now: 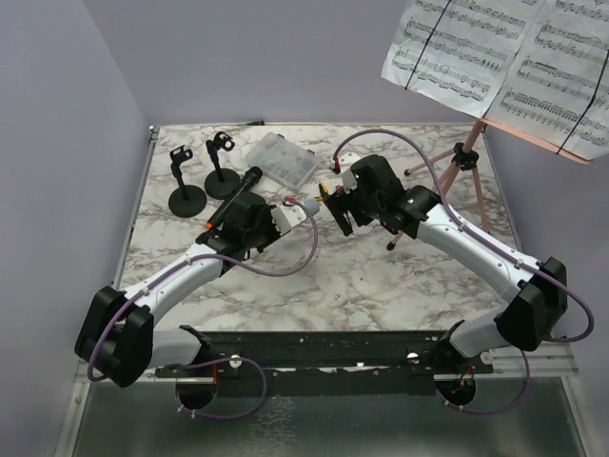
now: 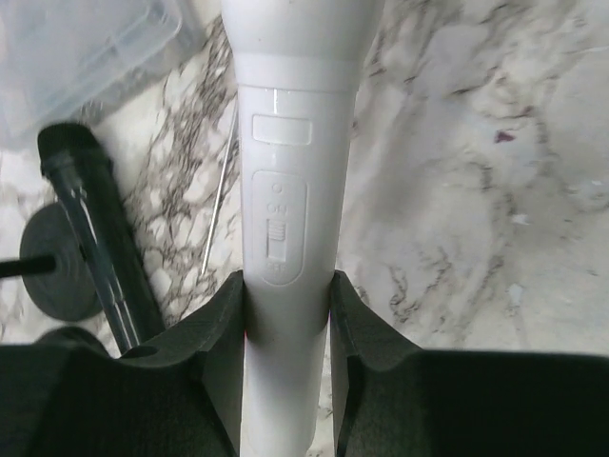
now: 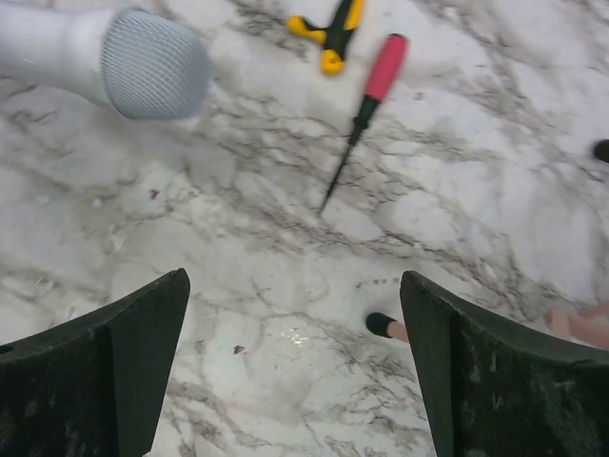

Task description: Pack up the instrument practice props

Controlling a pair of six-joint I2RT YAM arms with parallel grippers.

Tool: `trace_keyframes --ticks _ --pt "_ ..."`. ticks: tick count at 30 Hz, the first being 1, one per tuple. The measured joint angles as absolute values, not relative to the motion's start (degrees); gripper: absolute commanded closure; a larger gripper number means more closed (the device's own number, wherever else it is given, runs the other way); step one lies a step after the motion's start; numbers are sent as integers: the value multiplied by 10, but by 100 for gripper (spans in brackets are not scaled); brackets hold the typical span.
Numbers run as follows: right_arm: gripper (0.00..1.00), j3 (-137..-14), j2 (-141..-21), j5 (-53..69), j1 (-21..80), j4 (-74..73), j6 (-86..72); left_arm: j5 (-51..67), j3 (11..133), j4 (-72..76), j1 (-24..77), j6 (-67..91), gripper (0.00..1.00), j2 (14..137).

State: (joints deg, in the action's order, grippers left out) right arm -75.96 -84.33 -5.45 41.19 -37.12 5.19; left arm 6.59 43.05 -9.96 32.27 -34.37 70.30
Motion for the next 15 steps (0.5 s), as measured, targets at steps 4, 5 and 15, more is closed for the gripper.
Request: trace_keyframes --ticks 4,5,15 --pt "4 -731 -819 -155 411 -325 23 4 431 -74 300 -295 100 752" --pt "4 -723 -812 -172 411 -314 18 -10 431 -69 296 -286 100 764" --pt "3 -662 -755 -221 412 -249 -10 -131 479 -52 227 -232 100 898"
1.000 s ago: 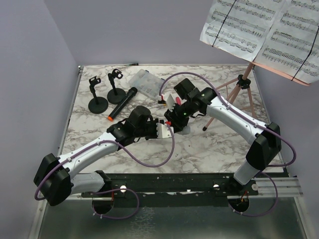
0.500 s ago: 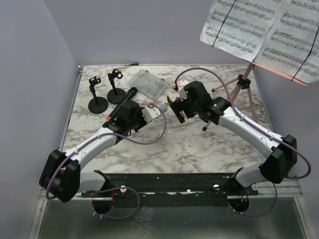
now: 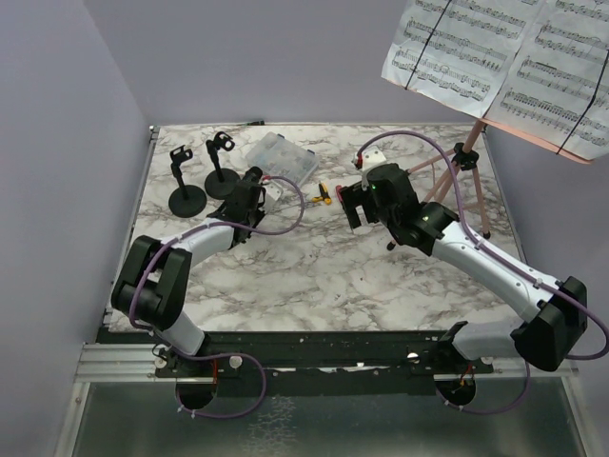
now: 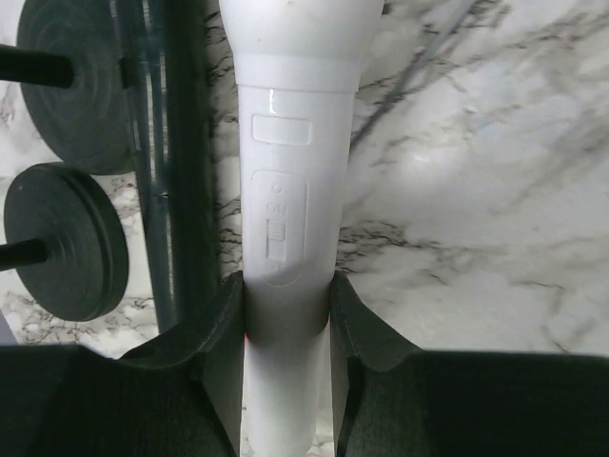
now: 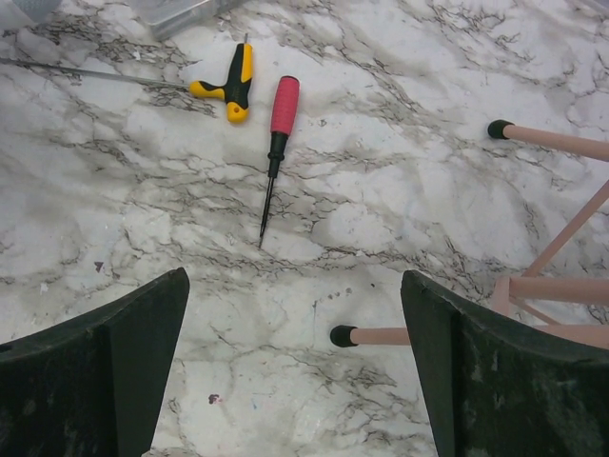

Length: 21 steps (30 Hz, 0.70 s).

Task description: Pack up the instrument practice props

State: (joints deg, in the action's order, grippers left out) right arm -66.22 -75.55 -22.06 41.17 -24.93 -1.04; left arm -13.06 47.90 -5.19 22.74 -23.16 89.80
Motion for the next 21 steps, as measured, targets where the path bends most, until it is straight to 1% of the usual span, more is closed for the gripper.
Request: trace_keyframes --ticks 8,15,17,21 --pt "3 -641 -747 -221 412 -235 -15 -146 531 -41 178 -231 100 962" --pt "3 -641 -747 -221 412 -224 -14 -152 566 -44 165 -242 99 1022" --pt "3 -641 -747 -221 412 -221 -14 -157 576 -44 164 -244 96 1030" --pt "3 -641 -747 -221 412 -219 -14 -169 591 -44 158 -249 83 1044"
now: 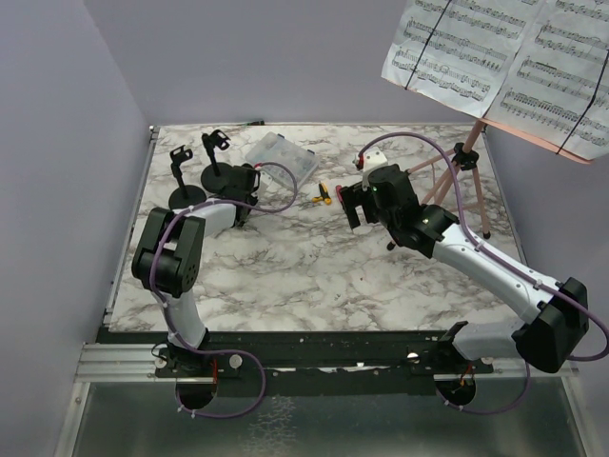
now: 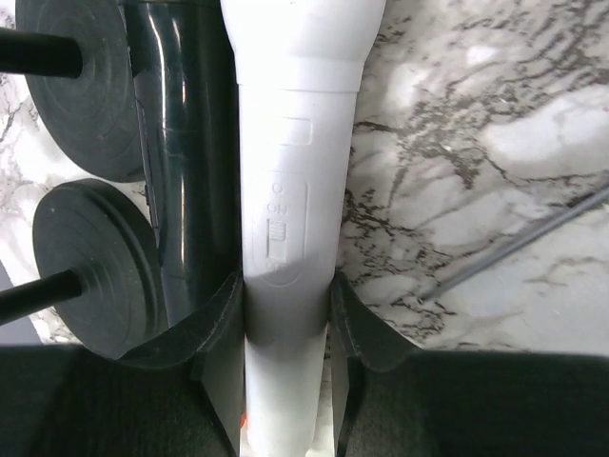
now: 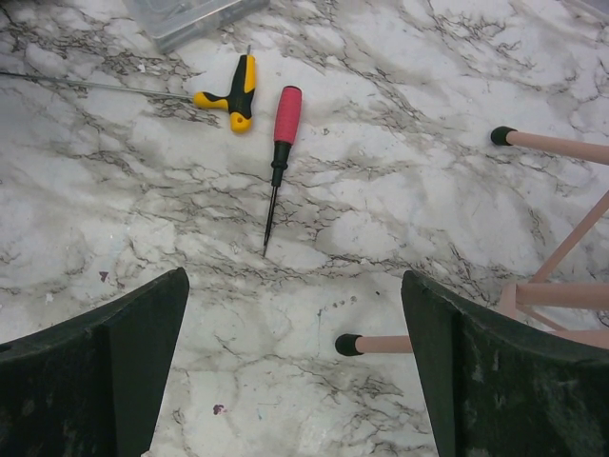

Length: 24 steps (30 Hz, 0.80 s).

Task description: Pack up the instrument practice props

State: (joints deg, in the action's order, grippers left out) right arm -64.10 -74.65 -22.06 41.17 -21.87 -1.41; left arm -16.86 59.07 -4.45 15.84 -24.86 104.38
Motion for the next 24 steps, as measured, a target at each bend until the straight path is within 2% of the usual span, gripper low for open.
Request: trace_keyframes --ticks 3,8,15,24 --pt "3 -641 -747 -221 412 -218 -14 -178 602 -46 154 -251 70 1054" --pt "3 -641 -752 -221 412 -213 -11 -192 617 -45 150 -257 55 1067" --pt "3 -641 -753 -220 412 -203 -9 -198 618 -46 147 -257 49 1066" --pt "3 -641 -758 -218 412 -195 -8 -191 616 -61 147 -241 46 1042"
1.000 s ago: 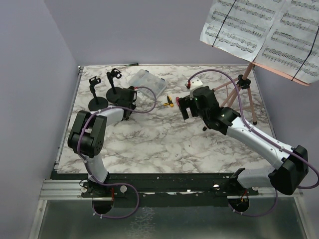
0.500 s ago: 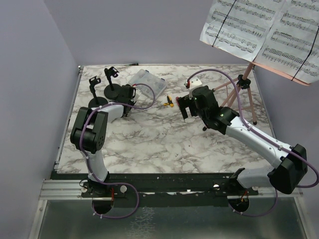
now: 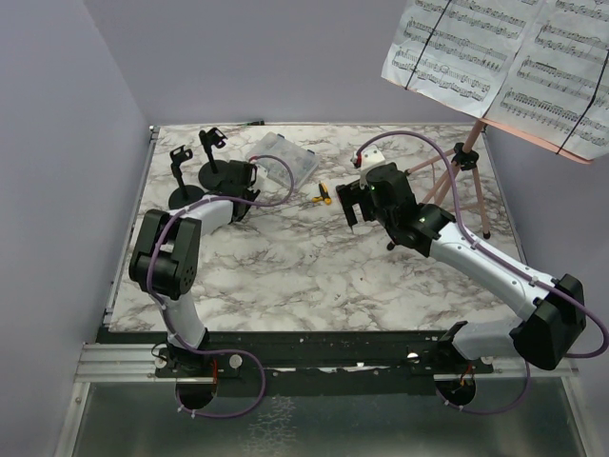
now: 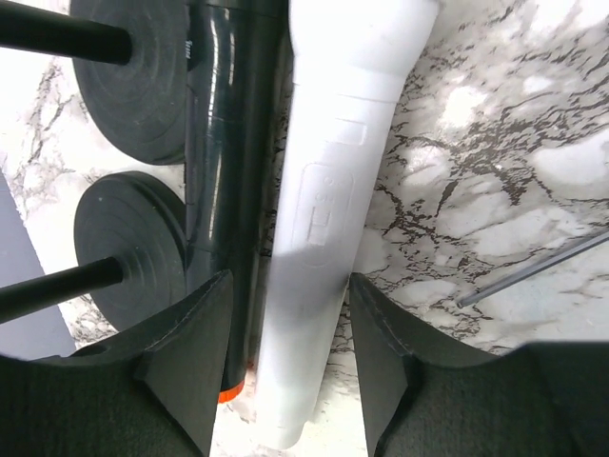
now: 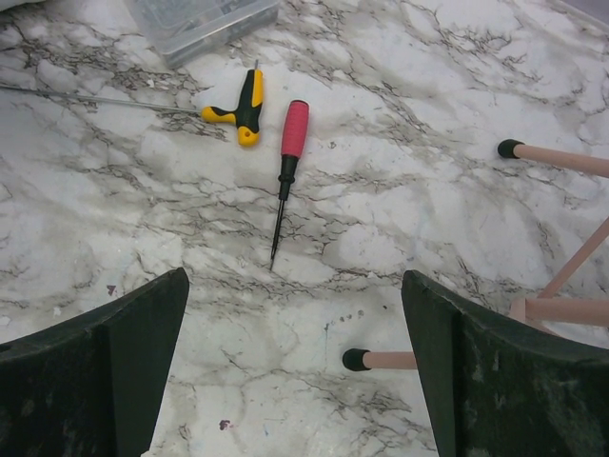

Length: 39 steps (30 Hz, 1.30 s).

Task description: Pack up the instrument practice props

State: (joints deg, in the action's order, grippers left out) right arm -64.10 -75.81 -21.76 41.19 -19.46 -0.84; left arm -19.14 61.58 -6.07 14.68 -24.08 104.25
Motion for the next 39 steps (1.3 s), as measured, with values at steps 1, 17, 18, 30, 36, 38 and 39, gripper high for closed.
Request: trace_keyframes --ticks 1,17,18,30,36,38,39 --pt "3 -641 -758 -217 412 -194 -8 -189 616 -61 147 -239 46 1039" --pt "0 -641 -758 -198 412 -193 -17 -145 595 -87 147 -183 1 918" --pt "0 -641 -758 -198 412 -193 -17 -143 594 -92 147 -178 1 906" --pt "0 -615 -755 -221 412 -126 -67 -142 552 -129 147 -60 1 666" --pt "0 -569 -742 -255 411 -74 -74 -146 460 -135 152 8 1 555" --pt "0 -557 -731 -257 411 -56 -74 -146 436 -135 163 20 1 535" --pt "0 -552 -724 -257 411 -46 -72 -145 423 -134 172 27 1 527"
